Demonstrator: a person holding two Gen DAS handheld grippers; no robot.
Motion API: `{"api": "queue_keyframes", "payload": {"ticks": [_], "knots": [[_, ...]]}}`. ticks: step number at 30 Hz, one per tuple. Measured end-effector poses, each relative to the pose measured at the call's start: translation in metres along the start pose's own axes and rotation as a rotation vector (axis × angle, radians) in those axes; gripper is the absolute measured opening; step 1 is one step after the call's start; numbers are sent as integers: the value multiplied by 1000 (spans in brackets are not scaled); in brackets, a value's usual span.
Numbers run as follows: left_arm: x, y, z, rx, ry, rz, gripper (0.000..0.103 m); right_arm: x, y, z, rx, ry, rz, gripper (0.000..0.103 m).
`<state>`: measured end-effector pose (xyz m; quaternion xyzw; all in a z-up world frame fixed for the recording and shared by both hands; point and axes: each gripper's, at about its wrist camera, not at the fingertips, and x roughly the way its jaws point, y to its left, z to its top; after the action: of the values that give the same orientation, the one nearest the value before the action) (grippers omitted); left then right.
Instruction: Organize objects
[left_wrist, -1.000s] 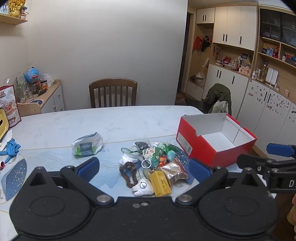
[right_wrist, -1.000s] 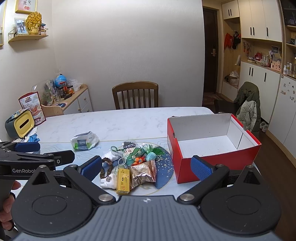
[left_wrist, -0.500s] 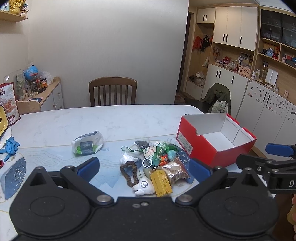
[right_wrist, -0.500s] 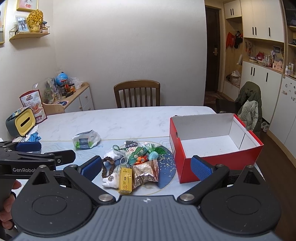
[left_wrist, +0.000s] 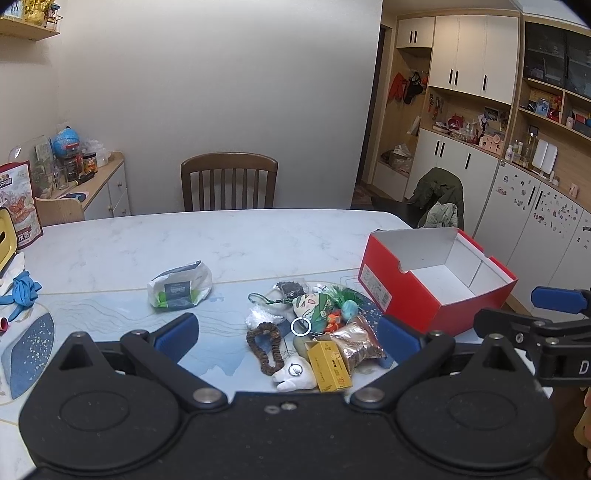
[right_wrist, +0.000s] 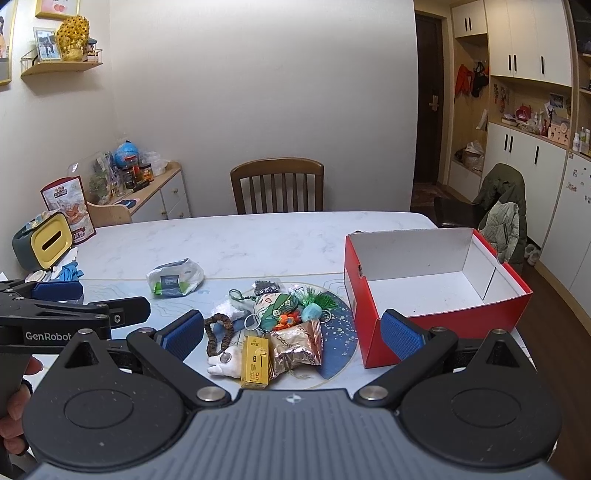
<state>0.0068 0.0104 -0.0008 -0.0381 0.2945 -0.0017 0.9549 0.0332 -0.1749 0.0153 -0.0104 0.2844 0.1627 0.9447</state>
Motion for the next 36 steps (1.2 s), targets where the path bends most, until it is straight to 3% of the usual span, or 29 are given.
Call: {"api": "queue_keyframes", "payload": {"ticks": [8, 12, 24, 27, 32, 36], "knots": [[22, 19, 1, -7, 36, 6, 103, 22, 1, 2, -11, 51, 41, 103], [43, 32, 1, 24, 36, 40, 103, 43, 10, -3, -84, 79, 45, 103], [153, 95, 23, 102, 34, 158, 103, 113, 27, -20, -146, 188, 70, 102], [180, 104, 28, 149, 36, 179, 103, 129, 32, -22, -163, 214, 84, 99], [221, 120, 32, 179, 96, 146, 102, 159, 37, -30, -162, 266, 96, 93], [242, 126, 25, 225, 121, 145, 102, 181, 44, -36, -173, 308, 132, 84]]}}
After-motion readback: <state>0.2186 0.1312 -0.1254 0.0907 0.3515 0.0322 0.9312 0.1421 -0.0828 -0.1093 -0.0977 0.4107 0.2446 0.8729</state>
